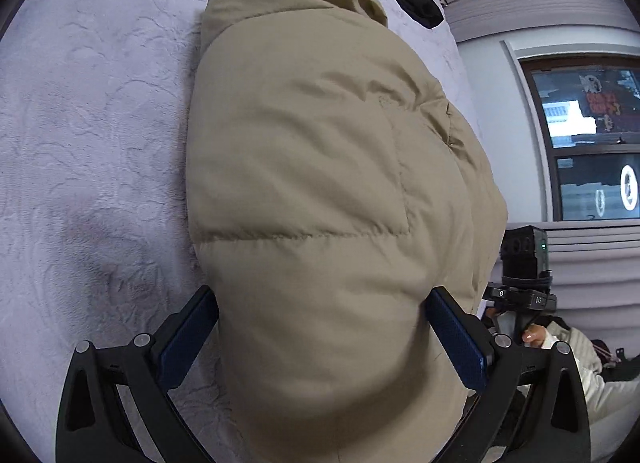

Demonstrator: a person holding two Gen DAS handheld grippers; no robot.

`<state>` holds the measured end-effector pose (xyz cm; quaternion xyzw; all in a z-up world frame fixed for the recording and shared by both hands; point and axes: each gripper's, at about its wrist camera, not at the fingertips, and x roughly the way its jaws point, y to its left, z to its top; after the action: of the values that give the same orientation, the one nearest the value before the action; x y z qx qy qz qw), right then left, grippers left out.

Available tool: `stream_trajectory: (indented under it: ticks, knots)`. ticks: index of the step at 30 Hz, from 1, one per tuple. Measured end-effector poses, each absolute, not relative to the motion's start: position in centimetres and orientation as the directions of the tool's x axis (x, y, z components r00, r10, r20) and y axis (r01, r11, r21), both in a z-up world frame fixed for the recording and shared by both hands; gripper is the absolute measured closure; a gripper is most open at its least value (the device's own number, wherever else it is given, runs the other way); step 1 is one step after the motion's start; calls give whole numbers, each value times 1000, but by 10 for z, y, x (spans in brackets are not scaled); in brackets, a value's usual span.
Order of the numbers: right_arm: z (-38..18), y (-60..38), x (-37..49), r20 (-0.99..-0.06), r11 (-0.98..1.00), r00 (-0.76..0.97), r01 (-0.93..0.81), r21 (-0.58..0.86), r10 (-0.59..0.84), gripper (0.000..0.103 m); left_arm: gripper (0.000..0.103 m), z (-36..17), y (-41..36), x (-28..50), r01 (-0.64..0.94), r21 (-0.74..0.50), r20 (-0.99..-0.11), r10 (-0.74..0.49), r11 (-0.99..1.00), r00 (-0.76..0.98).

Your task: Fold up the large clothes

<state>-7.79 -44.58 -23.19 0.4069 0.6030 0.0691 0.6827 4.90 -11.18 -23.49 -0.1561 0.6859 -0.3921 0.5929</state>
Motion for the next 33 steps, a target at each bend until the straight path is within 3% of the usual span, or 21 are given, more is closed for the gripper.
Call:
stream_trajectory:
  ticks: [2,4,9,13,15,16,18,20,22,33]
  knots:
    - [-240,-450,-75,-666,561,311,367,742,678,0,0,-245,-111,53,217,-765,-644,-719,606,-262]
    - [-246,-452,-72,-628,529,322,346,774,708,0,0,-253,-110,54,201,-789,-615,-741,581,-271]
    - [-267,-449,-55,-665,572,280,349,742,692,0,0,-273,-123,48,168,-793,-608,-739,586,-291]
    - [-283,-440,-37,-684,565,247,411,716,687,0,0,-273,-142,41,156,-749,-659,-699,644,-278]
    - [-281,-438,-34,-697,568,238,434,699,676,0,7,-263,-150,38,177,-719,-693,-673,673,-257]
    - [-279,-437,-34,-700,568,238,440,696,673,4,9,-255,-153,35,198,-702,-712,-659,685,-243]
    - [-273,-439,-38,-676,533,263,449,717,689,22,22,-240,-158,33,231,-677,-736,-641,698,-218]
    - [-263,-440,-42,-655,505,301,446,739,693,41,26,-222,-163,31,261,-657,-754,-627,707,-198]
    - [-253,-438,-44,-646,499,322,433,750,692,49,26,-207,-171,30,293,-633,-772,-608,716,-185]
    - [-190,-398,-11,-639,542,385,340,769,666,50,26,-145,-140,51,384,-639,-738,-671,667,-63]
